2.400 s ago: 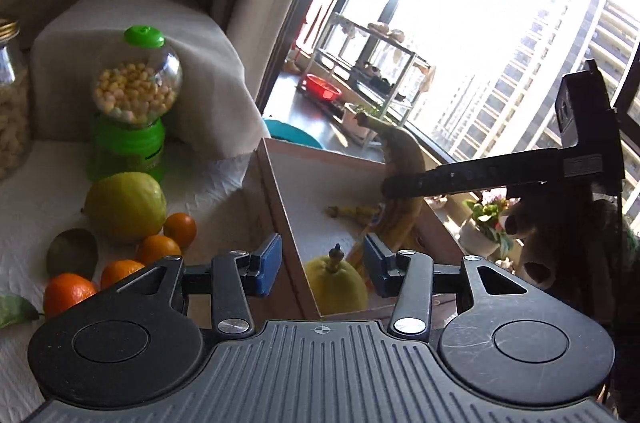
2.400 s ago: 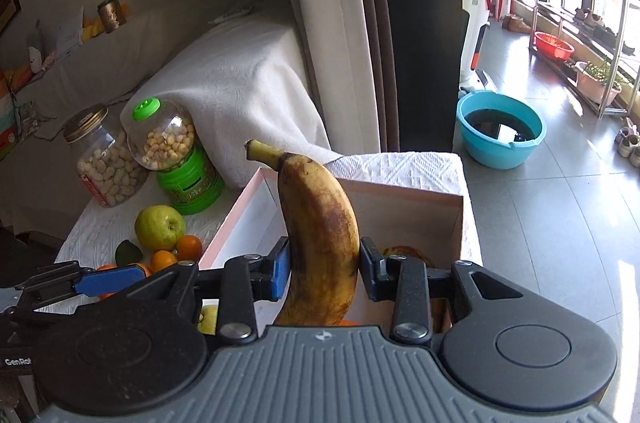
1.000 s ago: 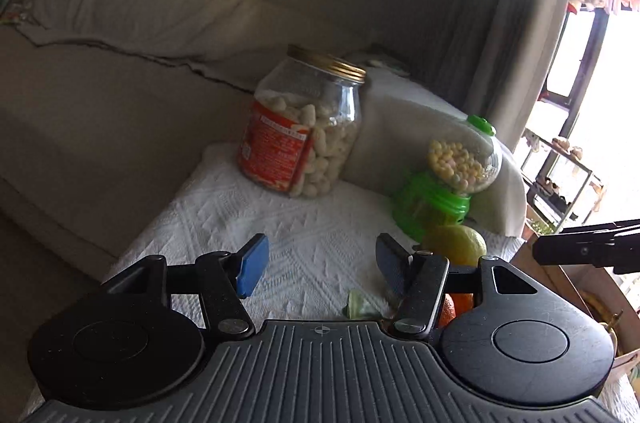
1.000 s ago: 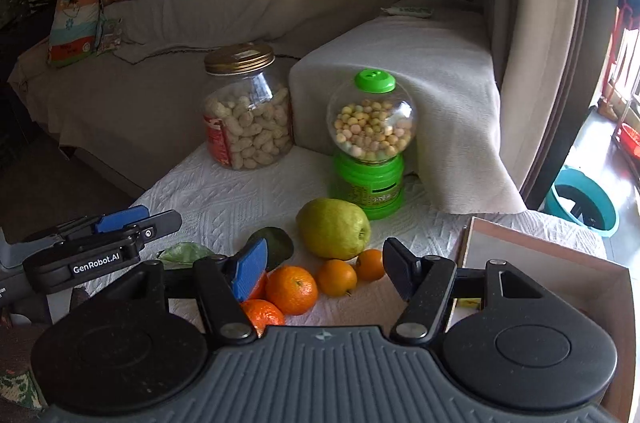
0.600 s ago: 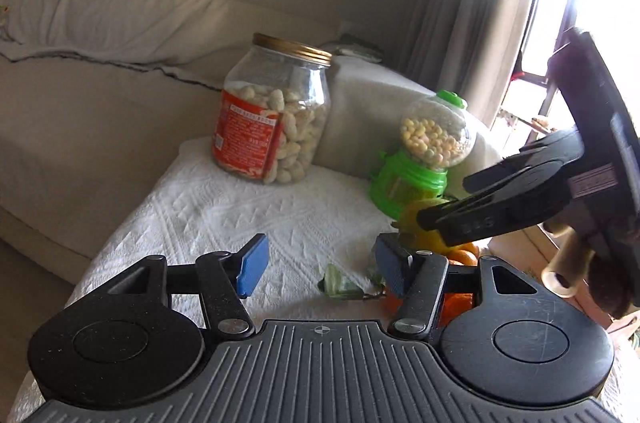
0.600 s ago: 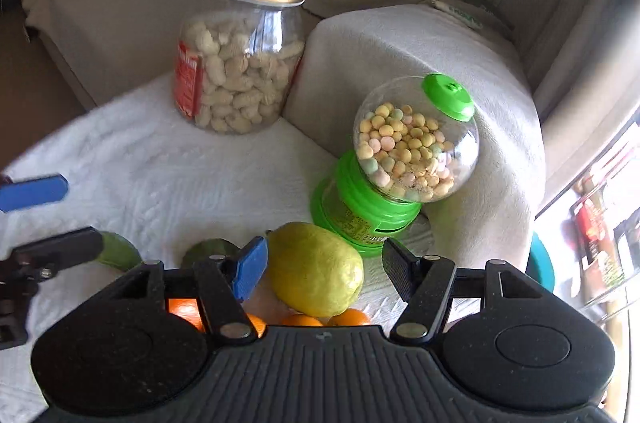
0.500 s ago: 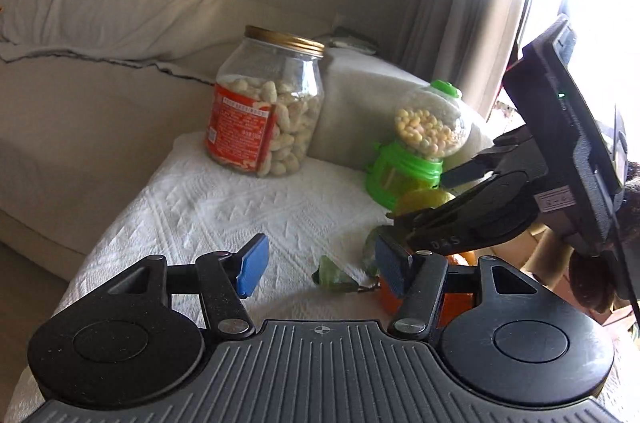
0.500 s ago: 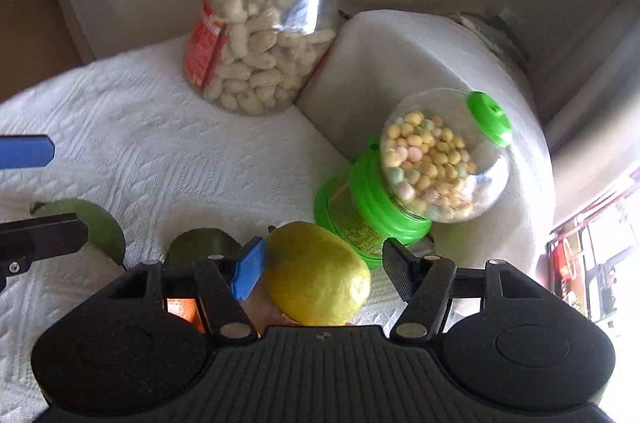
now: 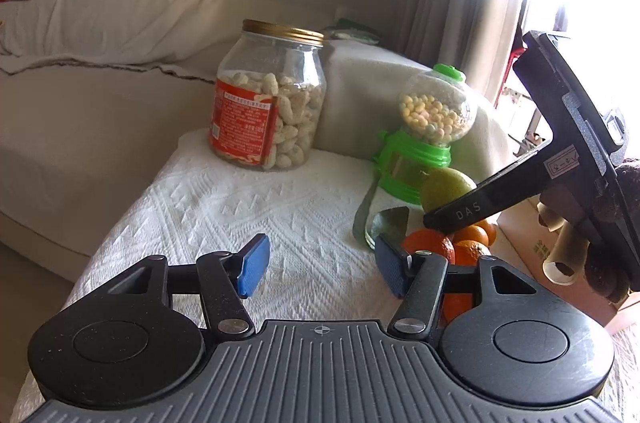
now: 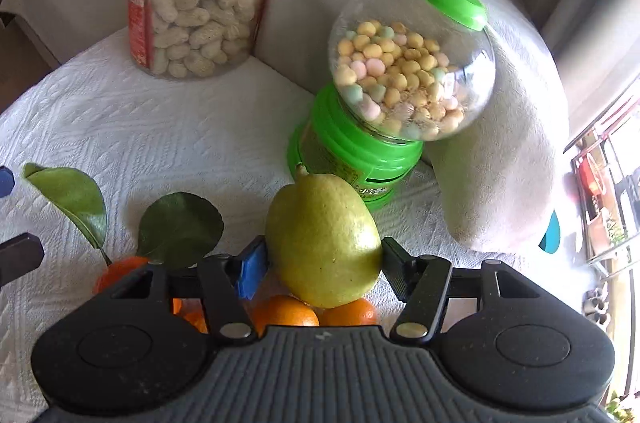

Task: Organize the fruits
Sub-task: 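Move the right gripper to the large green pear and grasp it, then pass the green pear from the right gripper into the left gripper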

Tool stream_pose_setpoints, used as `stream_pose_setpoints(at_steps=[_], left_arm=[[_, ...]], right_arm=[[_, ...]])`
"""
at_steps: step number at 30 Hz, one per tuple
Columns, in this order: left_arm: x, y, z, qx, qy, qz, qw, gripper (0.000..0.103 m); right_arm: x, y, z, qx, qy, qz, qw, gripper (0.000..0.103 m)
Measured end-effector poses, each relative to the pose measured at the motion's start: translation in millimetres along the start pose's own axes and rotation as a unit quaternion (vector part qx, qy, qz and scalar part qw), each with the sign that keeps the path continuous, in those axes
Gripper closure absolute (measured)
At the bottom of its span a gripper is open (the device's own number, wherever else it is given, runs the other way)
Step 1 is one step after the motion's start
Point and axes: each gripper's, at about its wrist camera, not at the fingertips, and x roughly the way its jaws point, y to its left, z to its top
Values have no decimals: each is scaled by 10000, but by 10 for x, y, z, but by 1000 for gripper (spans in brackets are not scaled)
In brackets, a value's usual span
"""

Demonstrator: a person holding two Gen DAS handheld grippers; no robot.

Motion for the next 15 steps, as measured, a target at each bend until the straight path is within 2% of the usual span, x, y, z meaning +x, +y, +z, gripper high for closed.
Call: stream_pose_setpoints(at_steps=[3, 6, 12, 15], left_arm=[[12, -8, -8, 40, 13, 32, 10000, 40], [33, -7, -10, 40, 57, 10, 10000, 40], [28, 10, -11, -17, 29, -41, 10000, 40], [-43, 10, -1, -47, -222, -82, 9997, 40]], right_arm=[[-40, -51, -47, 252, -37, 49, 9997, 43], [-198, -194, -109, 716, -132, 369, 9967, 43], [-918, -386, -456, 1101, -705, 1099, 9853, 43], [-1267, -396, -762, 1165, -893, 1580, 9765, 43]])
